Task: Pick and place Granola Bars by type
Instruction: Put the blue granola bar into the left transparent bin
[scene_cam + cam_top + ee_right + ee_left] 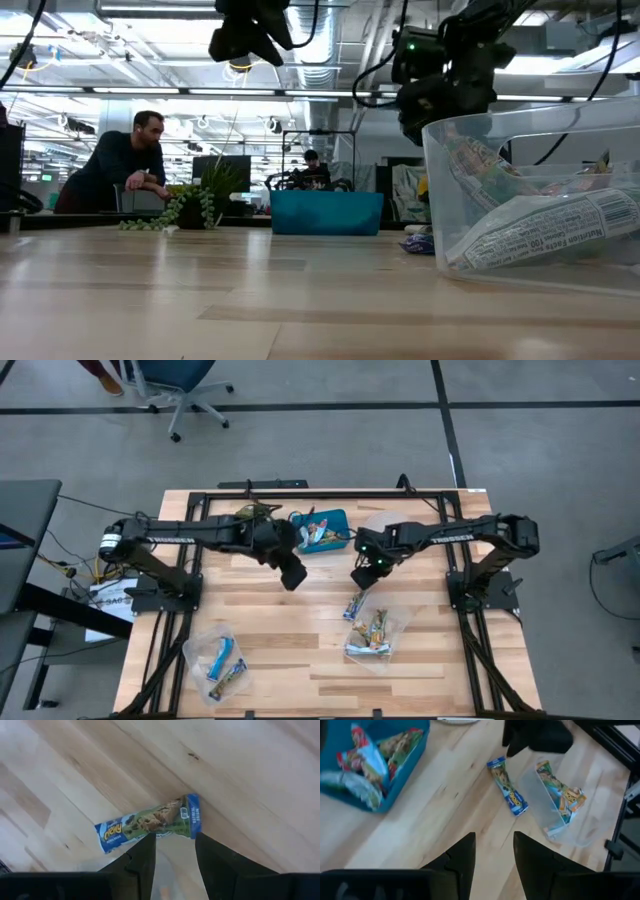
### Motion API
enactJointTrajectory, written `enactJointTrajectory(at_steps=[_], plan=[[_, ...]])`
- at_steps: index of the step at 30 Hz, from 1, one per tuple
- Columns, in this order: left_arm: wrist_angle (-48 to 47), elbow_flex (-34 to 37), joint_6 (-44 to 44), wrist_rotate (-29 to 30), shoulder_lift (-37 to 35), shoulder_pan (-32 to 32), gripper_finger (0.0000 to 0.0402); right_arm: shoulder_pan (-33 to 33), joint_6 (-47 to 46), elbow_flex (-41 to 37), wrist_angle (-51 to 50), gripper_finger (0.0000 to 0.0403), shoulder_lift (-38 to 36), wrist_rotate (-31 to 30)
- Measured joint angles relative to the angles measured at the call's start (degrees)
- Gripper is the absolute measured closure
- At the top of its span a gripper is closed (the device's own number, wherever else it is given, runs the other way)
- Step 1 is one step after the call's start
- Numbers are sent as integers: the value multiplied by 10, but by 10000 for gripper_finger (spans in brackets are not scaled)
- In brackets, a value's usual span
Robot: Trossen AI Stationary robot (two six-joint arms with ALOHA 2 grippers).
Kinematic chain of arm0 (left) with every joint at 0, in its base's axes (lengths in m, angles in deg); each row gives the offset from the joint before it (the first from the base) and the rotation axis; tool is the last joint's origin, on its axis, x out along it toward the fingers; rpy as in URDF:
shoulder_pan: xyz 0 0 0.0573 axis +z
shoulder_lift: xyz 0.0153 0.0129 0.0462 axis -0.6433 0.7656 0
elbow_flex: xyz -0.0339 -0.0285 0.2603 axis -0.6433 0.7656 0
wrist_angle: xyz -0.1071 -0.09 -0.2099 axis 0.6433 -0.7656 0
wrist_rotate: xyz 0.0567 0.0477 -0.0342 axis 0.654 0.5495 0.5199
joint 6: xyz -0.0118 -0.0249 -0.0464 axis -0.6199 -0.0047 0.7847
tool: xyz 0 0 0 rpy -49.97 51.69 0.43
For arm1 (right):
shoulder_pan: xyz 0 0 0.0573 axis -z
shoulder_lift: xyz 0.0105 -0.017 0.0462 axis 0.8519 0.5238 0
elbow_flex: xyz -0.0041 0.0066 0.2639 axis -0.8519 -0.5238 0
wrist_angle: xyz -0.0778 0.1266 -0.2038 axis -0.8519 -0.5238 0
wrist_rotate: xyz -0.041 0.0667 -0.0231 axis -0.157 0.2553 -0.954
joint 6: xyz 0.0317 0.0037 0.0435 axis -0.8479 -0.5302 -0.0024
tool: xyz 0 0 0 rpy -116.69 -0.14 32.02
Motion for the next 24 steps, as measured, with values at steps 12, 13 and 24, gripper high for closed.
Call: enactJointTrajectory(at_steps=[12, 13, 24], plan=[[151, 118, -94, -153, -23, 81, 278, 12, -119, 0, 21, 221, 10, 31], [163, 133, -97, -166, -27, 84, 278, 14, -127, 0, 18, 212, 10, 32], [264, 240, -113, -230, -95, 130, 278, 26, -210, 0, 9, 178, 10, 61]])
